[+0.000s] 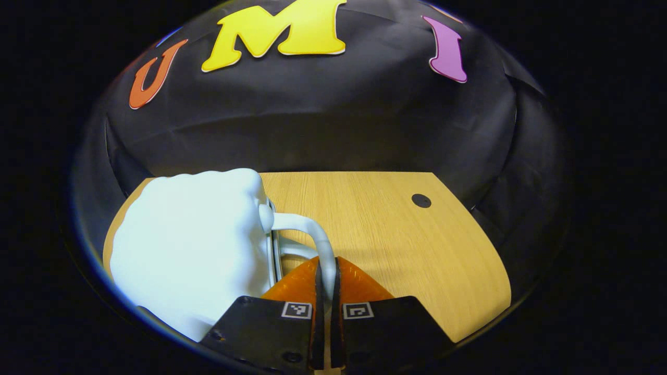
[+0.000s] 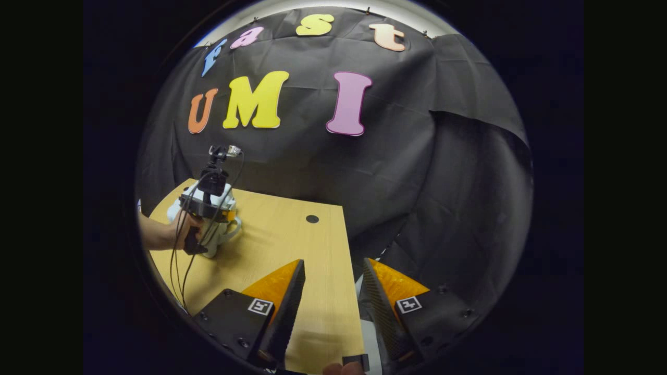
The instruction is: First open the suitcase, pack the skin care products into it, and then close the suitcase.
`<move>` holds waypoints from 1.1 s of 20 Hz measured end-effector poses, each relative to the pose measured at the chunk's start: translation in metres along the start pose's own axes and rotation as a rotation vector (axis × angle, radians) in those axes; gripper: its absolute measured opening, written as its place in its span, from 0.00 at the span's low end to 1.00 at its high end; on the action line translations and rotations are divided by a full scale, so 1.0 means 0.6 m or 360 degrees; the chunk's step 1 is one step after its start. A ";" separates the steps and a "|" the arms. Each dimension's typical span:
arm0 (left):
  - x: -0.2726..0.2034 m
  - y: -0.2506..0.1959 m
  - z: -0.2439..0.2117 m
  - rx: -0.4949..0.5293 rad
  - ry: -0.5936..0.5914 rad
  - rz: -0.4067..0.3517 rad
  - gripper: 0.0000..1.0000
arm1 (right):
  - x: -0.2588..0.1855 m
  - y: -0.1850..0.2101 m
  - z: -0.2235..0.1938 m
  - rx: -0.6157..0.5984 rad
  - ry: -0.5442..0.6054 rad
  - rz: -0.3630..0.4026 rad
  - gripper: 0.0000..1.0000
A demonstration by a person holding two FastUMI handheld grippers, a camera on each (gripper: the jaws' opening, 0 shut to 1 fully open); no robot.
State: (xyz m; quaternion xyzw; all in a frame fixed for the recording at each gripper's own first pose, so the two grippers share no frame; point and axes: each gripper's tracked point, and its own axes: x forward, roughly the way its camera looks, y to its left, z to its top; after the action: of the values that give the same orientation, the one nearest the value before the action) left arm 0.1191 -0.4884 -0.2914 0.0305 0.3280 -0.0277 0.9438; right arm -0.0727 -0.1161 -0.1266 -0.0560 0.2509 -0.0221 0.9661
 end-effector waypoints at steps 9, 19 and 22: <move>0.006 -0.044 -0.017 0.0143 -0.0102 0.0068 0.70 | -0.019 0.008 -0.002 -0.0061 -0.0011 -0.0002 0.68; -0.388 0.047 0.218 -0.0062 -0.0908 0.0140 0.91 | -0.018 0.170 0.157 0.0021 -0.0453 0.0275 0.68; -0.464 0.080 0.207 -0.0102 -0.0943 0.0185 0.96 | -0.032 0.211 0.209 0.0053 -0.0598 0.0312 0.68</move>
State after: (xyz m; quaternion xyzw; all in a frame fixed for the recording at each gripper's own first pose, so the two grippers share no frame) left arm -0.0188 -0.4412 -0.0197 0.0099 0.0369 0.0289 0.9989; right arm -0.0264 0.0231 -0.0238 -0.0185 0.0703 0.0786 0.9943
